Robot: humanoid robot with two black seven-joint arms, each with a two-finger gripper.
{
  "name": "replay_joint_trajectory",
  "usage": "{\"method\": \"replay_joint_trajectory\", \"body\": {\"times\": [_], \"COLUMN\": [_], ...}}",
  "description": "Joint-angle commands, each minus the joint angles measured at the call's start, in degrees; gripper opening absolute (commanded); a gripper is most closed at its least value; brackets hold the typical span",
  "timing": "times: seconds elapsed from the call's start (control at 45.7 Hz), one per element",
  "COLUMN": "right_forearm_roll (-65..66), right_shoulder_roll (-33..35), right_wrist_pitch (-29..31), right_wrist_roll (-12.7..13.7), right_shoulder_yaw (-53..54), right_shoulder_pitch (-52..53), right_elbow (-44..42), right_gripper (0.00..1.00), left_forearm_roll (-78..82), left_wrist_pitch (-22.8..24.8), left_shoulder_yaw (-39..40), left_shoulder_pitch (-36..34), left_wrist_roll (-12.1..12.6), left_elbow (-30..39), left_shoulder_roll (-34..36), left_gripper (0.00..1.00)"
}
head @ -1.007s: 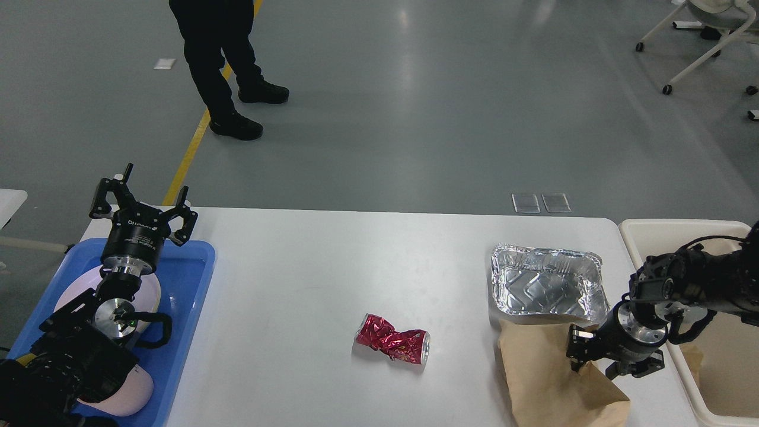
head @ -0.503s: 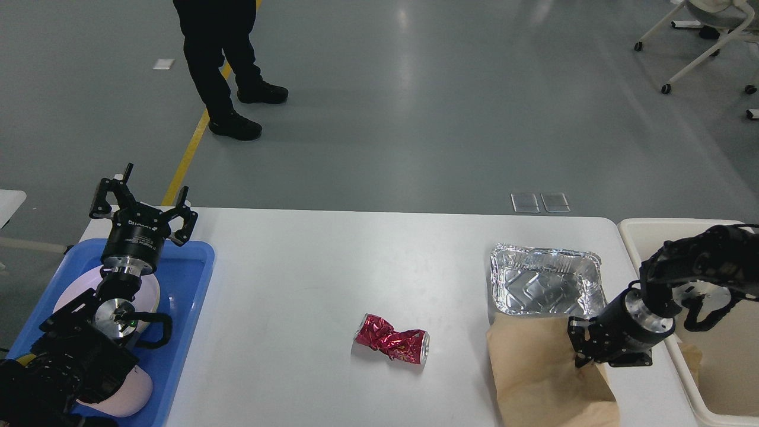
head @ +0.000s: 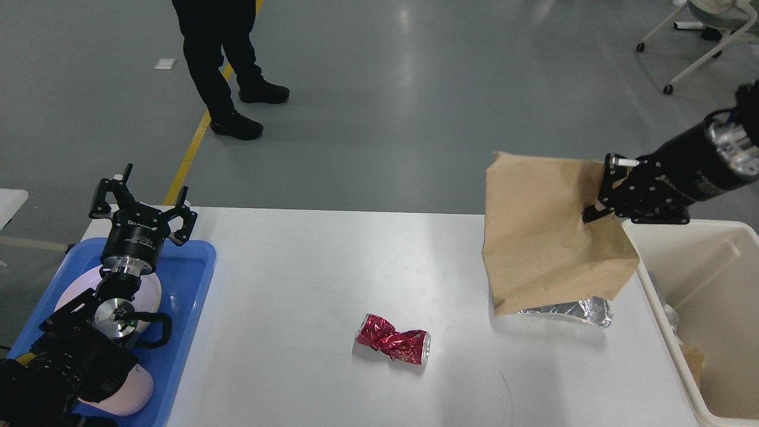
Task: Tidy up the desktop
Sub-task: 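Lift the brown paper bag with the right gripper into the bin, then lower the right gripper to the foil tray edge and grasp it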
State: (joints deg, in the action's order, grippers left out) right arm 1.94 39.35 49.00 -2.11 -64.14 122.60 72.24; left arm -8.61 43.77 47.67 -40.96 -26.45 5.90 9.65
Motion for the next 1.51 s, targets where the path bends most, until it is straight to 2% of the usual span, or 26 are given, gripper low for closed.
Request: {"method": "replay_joint_trajectory", "body": {"times": [0.0,0.131,0.241,0.328,0.416,0.591,0.7,0.788,0.941,0.963,0.985,1.05,1.116,1.357,1.488], "right_forearm_roll": [0.0,0.1,-0.9,-1.8,-4.6,-6.9,-6.9,-6.9,-6.9,-6.8,-6.9,-6.8,-6.9,-6.9,-6.4], "right_shoulder_roll": [2.4,3.3,4.9,5.9,7.1,8.5,8.5,7.6,3.6,3.2,2.7,0.7,-0.9,-3.4,-7.5], "right_wrist_pitch": [1.0,0.3,-3.0,-9.4,-18.5,-38.4,-48.5,-52.4,-53.7,-53.7,-53.7,-53.8,-53.6,-53.2,-53.0], "right_wrist_roll": [0.1,0.3,0.3,0.3,0.3,0.3,0.2,0.2,0.2,0.2,0.1,0.0,0.0,0.0,0.3], "right_shoulder_yaw": [1.4,1.0,1.6,3.2,5.8,11.0,13.0,14.1,15.9,16.0,16.1,16.2,16.3,15.9,13.2], "right_shoulder_pitch": [3.5,1.7,-6.7,-16.1,-27.2,-46.8,-56.4,-63.4,-73.3,-74.3,-75.0,-76.6,-77.1,-75.6,-67.9], "right_elbow": [-3.6,-8.0,-16.1,-23.7,-28.5,-31.0,-32.3,-35.5,-40.0,-41.0,-42.3,-46.4,-48.9,-48.6,-47.7], "right_gripper": [0.0,0.0,0.0,0.0,0.0,0.0,0.0,0.0,0.0,0.07,0.25,1.0,1.0,1.0,1.0], "left_forearm_roll": [0.0,0.0,0.0,0.0,0.0,0.0,0.0,0.0,0.0,0.0,0.0,0.0,0.0,0.0,0.0], "left_wrist_pitch": [0.0,0.0,0.0,0.0,0.0,0.0,0.0,0.1,0.0,0.1,0.0,0.1,0.0,0.0,0.0], "left_shoulder_yaw": [0.0,0.1,0.1,0.1,0.0,0.0,0.0,0.1,0.1,0.1,0.0,0.0,0.1,0.0,0.1], "left_shoulder_pitch": [0.0,0.0,0.0,0.0,0.0,0.0,0.0,0.0,0.0,0.0,0.0,0.0,0.0,0.0,0.0], "left_wrist_roll": [0.0,0.0,0.0,0.0,0.0,0.0,0.0,0.0,0.0,0.0,0.0,0.0,0.0,0.0,0.0], "left_elbow": [0.0,0.0,0.0,0.0,0.0,0.0,0.0,0.0,0.0,0.0,0.0,0.0,0.0,0.0,0.0], "left_shoulder_roll": [0.0,0.0,-0.1,-0.1,0.0,0.0,0.0,0.0,-0.1,-0.1,-0.1,-0.1,-0.1,-0.1,-0.1], "left_gripper": [0.96,0.96,0.96,0.96,0.96,0.96,0.96,0.96,0.96,0.96,0.96,0.96,0.96,0.96,0.96]}}
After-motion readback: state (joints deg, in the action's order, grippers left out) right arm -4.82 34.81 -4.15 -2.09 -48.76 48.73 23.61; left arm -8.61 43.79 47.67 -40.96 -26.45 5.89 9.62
